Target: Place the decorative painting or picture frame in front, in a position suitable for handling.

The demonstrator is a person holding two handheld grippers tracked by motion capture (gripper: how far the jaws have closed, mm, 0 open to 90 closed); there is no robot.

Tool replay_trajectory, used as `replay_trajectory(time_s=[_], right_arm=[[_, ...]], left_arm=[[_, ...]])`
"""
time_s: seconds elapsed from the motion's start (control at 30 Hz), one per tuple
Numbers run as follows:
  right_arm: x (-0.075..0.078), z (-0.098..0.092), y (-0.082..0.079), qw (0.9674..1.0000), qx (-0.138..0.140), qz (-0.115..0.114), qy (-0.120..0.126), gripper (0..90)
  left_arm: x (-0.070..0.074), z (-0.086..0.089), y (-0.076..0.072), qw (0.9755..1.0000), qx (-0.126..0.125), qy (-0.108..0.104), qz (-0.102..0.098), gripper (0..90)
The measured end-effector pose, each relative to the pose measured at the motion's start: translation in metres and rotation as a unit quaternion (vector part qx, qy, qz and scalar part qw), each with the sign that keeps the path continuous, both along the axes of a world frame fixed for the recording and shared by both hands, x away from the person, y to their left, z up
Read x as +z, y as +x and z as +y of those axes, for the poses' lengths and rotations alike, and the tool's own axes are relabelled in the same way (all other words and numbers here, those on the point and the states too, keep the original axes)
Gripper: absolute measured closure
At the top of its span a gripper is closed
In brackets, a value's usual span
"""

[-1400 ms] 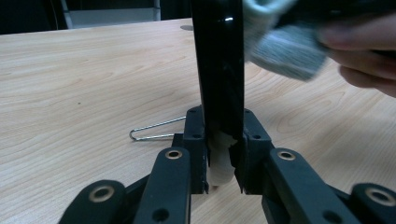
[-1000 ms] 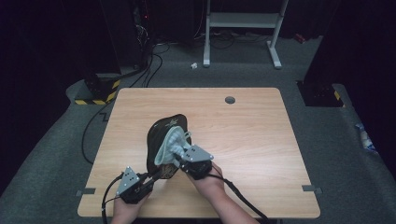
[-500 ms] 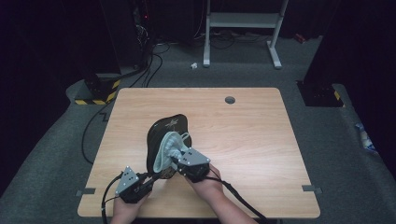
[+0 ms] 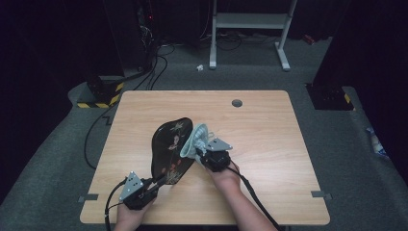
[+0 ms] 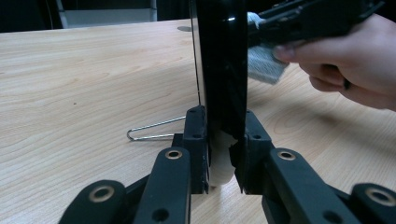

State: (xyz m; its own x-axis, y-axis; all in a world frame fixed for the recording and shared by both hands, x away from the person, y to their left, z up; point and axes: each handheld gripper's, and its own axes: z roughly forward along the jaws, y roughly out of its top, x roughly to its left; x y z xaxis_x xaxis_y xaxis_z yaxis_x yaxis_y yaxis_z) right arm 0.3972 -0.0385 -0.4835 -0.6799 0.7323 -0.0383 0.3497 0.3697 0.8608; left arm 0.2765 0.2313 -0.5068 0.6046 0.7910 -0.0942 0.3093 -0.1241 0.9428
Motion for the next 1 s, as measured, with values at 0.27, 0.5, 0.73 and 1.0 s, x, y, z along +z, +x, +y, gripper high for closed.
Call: replay_trajectory(time_s=[0.27, 0.5, 0.73, 1.0], right_arm=[[-0.009, 0.021, -0.04, 0.9977, 0.067, 0.003, -0.001, 69.9], [-0.013, 0.008, -0.013, 0.9993, 0.034, 0.017, 0.0, 69.9], [-0.017, -0.013, 0.024, 0.9989, -0.028, 0.038, -0.004, 69.9], [-0.016, 0.003, -0.003, 0.9993, 0.017, 0.025, -0.02, 69.8]], left_arm=[[0.0, 0.0, 0.0, 1.0, 0.0, 0.002, -0.001, 76.4], [0.0, 0.0, 0.0, 1.0, -0.001, 0.0, -0.001, 76.2], [0.0, 0.0, 0.0, 1.0, -0.002, 0.0, 0.0, 76.0], [0.0, -0.001, 0.0, 1.0, -0.002, 0.002, -0.002, 75.3]])
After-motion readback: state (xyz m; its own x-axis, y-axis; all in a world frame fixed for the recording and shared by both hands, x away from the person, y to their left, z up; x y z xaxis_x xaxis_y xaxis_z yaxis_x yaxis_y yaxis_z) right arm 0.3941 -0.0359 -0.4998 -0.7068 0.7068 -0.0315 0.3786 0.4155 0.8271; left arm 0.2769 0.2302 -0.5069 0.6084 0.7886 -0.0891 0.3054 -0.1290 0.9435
